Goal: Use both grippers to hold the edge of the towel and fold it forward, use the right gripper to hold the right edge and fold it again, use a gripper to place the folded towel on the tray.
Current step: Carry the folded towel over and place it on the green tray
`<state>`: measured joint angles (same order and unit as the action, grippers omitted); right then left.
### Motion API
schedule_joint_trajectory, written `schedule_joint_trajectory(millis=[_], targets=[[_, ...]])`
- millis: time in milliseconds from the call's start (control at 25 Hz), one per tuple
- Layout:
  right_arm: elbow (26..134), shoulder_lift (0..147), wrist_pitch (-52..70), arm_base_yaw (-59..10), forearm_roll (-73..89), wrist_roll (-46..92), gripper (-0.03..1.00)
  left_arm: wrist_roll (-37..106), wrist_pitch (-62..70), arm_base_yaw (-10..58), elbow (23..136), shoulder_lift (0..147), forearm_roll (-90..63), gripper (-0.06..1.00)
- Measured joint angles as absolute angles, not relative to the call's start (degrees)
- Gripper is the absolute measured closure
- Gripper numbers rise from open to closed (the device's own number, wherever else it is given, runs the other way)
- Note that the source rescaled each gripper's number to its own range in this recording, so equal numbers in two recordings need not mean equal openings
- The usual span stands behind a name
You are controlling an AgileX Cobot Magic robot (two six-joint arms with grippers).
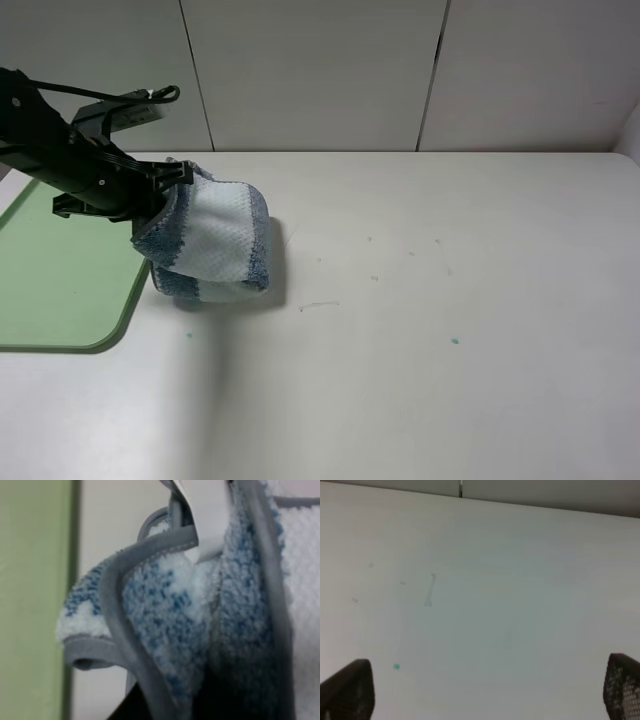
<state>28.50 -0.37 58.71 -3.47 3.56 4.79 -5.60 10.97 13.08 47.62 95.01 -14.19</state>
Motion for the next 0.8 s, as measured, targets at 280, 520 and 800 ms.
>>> schedule_joint_trajectory(millis=[280,520,800], targets=[[28.5,-0.4,58.7,-3.5,3.6,4.8,-0.03,-5.1,12.0,8.9,45.2,90.6,-12.8,0.89],[28.5,-0.4,58.7,-3.5,3.6,4.8,-0.03,-5.0,15.9,5.2,45.2,87.0,-10.6,0.89],[28.5,-0.4,58.7,-3.5,3.6,4.8,-0.03,-4.1,17.7,0.5,45.2,80.8,-8.9,0.89]])
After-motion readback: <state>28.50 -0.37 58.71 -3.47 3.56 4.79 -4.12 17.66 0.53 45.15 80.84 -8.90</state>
